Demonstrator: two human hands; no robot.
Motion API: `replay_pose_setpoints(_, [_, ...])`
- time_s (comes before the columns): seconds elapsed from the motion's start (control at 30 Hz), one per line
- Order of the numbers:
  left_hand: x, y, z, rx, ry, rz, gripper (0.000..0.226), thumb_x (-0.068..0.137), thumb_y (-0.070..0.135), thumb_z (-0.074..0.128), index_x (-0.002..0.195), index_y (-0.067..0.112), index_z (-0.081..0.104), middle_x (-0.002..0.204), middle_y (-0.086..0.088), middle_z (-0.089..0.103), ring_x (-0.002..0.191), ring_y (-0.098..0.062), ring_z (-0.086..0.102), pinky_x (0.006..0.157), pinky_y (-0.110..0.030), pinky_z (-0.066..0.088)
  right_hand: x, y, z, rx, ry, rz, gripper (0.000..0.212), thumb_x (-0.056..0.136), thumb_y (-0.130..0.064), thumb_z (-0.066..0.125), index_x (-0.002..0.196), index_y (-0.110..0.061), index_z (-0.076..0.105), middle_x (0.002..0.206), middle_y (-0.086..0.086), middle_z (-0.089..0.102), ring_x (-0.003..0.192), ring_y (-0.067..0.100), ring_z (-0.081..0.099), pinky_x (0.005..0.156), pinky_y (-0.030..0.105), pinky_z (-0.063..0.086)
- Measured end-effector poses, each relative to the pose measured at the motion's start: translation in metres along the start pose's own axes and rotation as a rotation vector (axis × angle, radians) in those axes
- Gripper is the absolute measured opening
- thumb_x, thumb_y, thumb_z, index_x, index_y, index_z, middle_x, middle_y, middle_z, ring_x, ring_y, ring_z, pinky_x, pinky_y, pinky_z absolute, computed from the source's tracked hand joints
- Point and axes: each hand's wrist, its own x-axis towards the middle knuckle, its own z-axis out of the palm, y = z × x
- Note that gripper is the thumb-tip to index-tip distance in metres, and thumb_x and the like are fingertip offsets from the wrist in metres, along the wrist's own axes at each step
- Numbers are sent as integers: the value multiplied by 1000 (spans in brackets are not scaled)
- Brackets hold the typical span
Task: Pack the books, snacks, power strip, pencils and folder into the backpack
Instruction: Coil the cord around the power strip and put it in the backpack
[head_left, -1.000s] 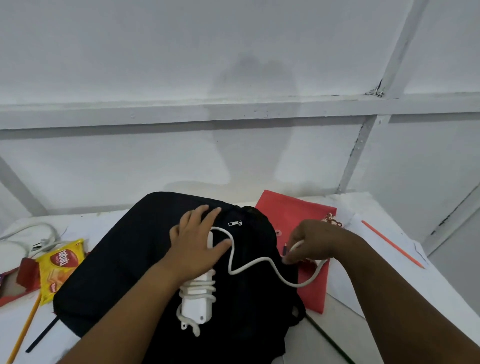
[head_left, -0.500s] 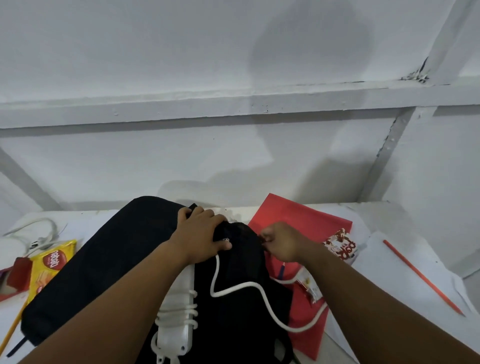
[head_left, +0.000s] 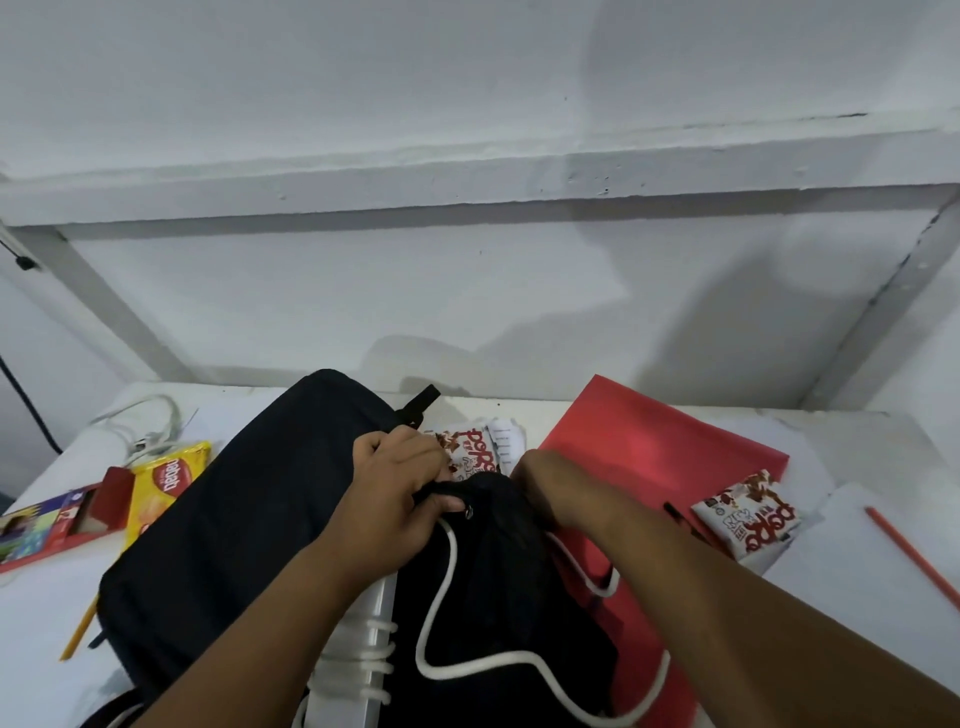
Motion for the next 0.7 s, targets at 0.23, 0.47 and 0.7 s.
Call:
replay_pose_setpoints(0.23, [-8,2,-7,-46,141,49,17,82,29,67,73,19,57,85,17,55,90,-7,55,84,-39,33,-13,-3,-7,305,23,-147,26,98,-18,52,82,1,61,61,1,51,46,6,40,47,22,34])
replay_pose_setpoints(0.47, [-16,1,-21,-65,250,54,14,82,27,64,71,20,60,83,16,54,86,-8,55,85,-35,28,-27,-27,-42,715,406,-165,36,103,-36,50,85,-7,64,45,-11,37,41,7,32,50,25,30])
replay_pose_setpoints(0.7, [-11,3,-16,-98,125,-7,14,80,36,66,73,28,56,82,17,55,88,-4,52,88,-32,25,-52,-60,-79,920,553,-262,34,103,-33,50,82,-10,62,70,13,35,47,14,28,48,29,27])
